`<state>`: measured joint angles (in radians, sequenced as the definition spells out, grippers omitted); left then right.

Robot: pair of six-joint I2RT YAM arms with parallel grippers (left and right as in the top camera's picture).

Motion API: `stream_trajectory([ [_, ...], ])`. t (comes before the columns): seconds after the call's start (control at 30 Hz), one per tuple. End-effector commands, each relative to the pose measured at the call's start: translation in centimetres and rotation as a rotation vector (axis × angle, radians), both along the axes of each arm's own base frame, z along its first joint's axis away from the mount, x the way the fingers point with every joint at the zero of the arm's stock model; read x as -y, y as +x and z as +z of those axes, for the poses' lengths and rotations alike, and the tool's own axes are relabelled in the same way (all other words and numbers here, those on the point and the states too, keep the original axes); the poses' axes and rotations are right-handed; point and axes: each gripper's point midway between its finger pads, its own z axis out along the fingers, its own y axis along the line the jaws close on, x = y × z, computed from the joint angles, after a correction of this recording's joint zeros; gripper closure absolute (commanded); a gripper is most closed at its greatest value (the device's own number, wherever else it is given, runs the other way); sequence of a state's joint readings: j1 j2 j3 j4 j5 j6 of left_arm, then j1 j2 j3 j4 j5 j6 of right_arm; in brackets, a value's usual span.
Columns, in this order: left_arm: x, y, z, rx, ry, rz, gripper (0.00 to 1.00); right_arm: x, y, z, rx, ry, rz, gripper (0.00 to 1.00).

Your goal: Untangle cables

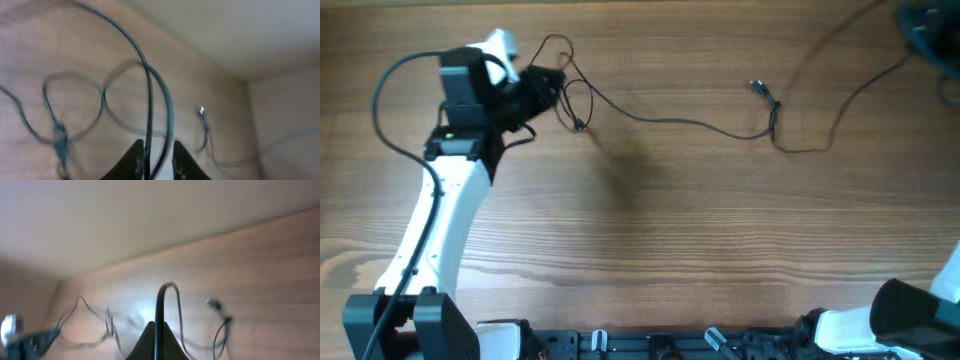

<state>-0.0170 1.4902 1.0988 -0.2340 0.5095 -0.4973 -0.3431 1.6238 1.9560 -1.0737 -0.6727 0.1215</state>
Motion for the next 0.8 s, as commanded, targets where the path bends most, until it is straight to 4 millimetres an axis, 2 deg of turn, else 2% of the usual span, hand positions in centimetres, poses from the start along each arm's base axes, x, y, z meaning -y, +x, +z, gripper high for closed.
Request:
stream_trajectory([
  [0.0, 0.7, -1.0, -0.5, 0.011, 0.096, -0.054, 0.75, -2.3, -0.6, -2.2, -0.068, -0.175, 0.070, 0.96],
  [0.1, 1.1, -1.8, -1.3, -0.036, 0.097, -0.066, 0.75, -5.6, -2.7, -4.2, -0.154, -0.229, 0.207, 0.96],
  [0.27, 1.1, -2.0, -1.6, -0.050, 0.097, -0.068, 0.74, -11.8, -5.6, -5.0, -0.160, -0.262, 0.482, 0.95],
  [0.3, 1.1, -2.0, -1.6, -0.051, 0.097, -0.068, 0.74, -12.9, -6.1, -5.2, -0.150, -0.282, 0.535, 0.84],
  [0.33, 1.1, -2.0, -1.6, -0.052, 0.097, -0.068, 0.74, -13.4, -6.4, -5.4, -0.150, -0.315, 0.563, 0.60],
  [0.37, 1.1, -2.0, -1.6, -0.052, 0.097, -0.068, 0.74, -13.3, -6.3, -5.8, -0.160, -0.362, 0.552, 0.53],
  [0.43, 1.1, -2.0, -1.6, -0.053, 0.097, -0.068, 0.74, -11.5, -5.4, -6.5, -0.205, -0.466, 0.436, 0.54],
  [0.53, 1.1, -2.0, -1.6, -0.054, 0.097, -0.068, 0.74, -5.8, -3.6, -6.6, -0.294, -0.583, 0.058, 0.46],
  [0.6, 1.1, -2.1, -1.6, -0.055, 0.097, -0.068, 0.74, -3.5, -3.2, -6.3, -0.320, -0.583, -0.125, 0.43],
  [0.63, 1.2, -2.1, -1.6, -0.055, 0.097, -0.069, 0.74, -3.4, -3.0, -6.2, -0.317, -0.565, -0.144, 0.43],
  [0.77, 1.2, -1.8, -1.3, -0.010, 0.133, -0.099, 0.74, -5.4, -2.7, -6.9, -0.310, -0.475, -0.060, 0.43],
])
